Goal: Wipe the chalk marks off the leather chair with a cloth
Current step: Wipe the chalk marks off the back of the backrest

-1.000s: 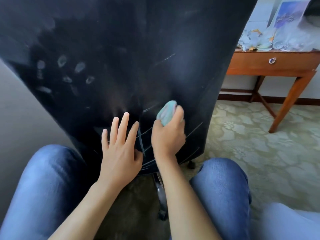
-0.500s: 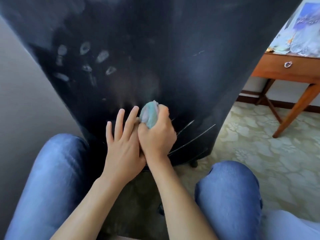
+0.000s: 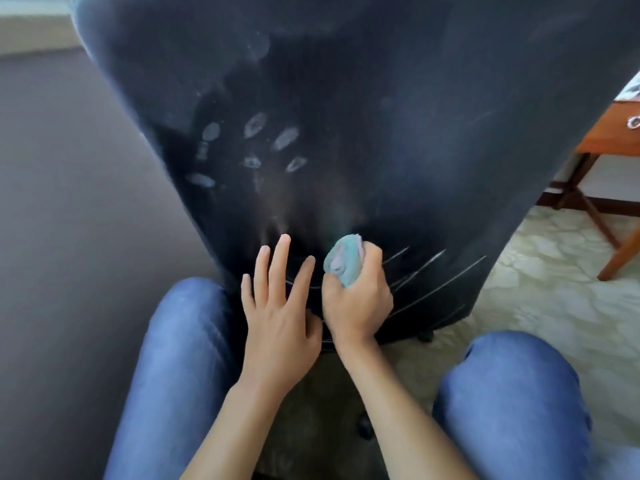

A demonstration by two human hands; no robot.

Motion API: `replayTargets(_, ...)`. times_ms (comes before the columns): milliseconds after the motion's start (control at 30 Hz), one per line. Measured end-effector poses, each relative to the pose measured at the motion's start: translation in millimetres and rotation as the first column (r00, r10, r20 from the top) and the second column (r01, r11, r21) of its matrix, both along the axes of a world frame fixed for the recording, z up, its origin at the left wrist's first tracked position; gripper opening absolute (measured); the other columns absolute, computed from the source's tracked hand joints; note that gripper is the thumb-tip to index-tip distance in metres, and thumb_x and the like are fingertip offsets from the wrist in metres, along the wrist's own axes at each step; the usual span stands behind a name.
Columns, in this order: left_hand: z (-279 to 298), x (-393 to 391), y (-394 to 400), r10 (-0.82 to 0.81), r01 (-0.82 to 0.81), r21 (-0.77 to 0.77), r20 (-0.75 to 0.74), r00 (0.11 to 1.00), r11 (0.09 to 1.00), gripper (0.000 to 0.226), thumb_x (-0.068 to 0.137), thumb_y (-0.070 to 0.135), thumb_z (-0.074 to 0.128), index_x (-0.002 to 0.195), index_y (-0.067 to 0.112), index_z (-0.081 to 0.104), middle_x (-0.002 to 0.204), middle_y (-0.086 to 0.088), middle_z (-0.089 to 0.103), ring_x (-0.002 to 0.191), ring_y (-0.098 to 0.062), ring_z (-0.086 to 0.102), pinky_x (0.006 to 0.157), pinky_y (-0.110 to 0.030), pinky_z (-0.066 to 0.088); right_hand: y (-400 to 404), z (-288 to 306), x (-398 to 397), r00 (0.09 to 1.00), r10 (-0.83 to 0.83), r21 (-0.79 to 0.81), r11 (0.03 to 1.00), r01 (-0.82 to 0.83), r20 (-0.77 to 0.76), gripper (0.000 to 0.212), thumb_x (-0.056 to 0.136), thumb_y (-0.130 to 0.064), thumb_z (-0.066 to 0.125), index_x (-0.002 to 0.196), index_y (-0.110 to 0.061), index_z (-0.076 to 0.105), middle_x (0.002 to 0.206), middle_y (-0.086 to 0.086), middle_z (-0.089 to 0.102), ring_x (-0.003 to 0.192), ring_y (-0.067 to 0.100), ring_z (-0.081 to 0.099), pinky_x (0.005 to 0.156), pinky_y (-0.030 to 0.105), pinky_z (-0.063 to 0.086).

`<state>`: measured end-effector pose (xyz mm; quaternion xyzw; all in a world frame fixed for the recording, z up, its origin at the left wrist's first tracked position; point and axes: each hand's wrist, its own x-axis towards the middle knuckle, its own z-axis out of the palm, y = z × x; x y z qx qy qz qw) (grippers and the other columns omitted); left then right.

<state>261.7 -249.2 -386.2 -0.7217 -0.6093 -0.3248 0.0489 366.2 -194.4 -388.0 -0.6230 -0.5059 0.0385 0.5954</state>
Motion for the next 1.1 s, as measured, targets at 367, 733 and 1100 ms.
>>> replayTargets(367, -18, -14, -4, 0.053, -0.050, -0.021, 0.171, 0.984, 0.999, 0.079, 0.081, 0.000, 0.071, 0.154, 0.014, 0.044, 0.159, -0.010, 0.024, 0.149, -0.038, 0.028, 0.118, -0.060, 0.035, 35, -6, 97, 0.807, -0.468, -0.299, 0.877, 0.375, -0.360, 0.033, 0.081, -0.041, 0.054, 0.112, -0.032, 0.050, 0.092, -0.006, 0.069, 0.086, 0.035, 0.068, 0.073, 0.036, 0.052)
replayTargets(733, -34, -24, -11, 0.043, 0.002, -0.138, 0.318, 0.947, 0.990, 0.080, 0.085, -0.001, 0.067, 0.155, 0.023, 0.038, 0.152, 0.003, 0.032, 0.144, -0.021, 0.030, 0.117, -0.044, 0.036, 3, -38, 15, 0.960, -0.248, -0.350, 0.917, 0.189, -0.130, 0.033, 0.085, -0.034, 0.062, 0.115, -0.036, 0.049, 0.095, -0.007, 0.068, 0.088, 0.029, 0.065, 0.072, 0.036, 0.047)
replayTargets(1100, -32, -13, -13, -0.012, 0.083, -0.138, 0.448, 0.894, 0.987, 0.085, 0.076, -0.015, 0.055, 0.153, 0.021, 0.046, 0.155, 0.010, 0.040, 0.147, -0.006, 0.030, 0.117, -0.016, 0.028, -28, -48, -44, 0.978, 0.134, -0.319, 0.931, -0.179, -0.159, 0.031, 0.082, -0.030, 0.067, 0.104, -0.032, 0.046, 0.090, -0.009, 0.067, 0.082, 0.024, 0.067, 0.068, 0.040, 0.053)
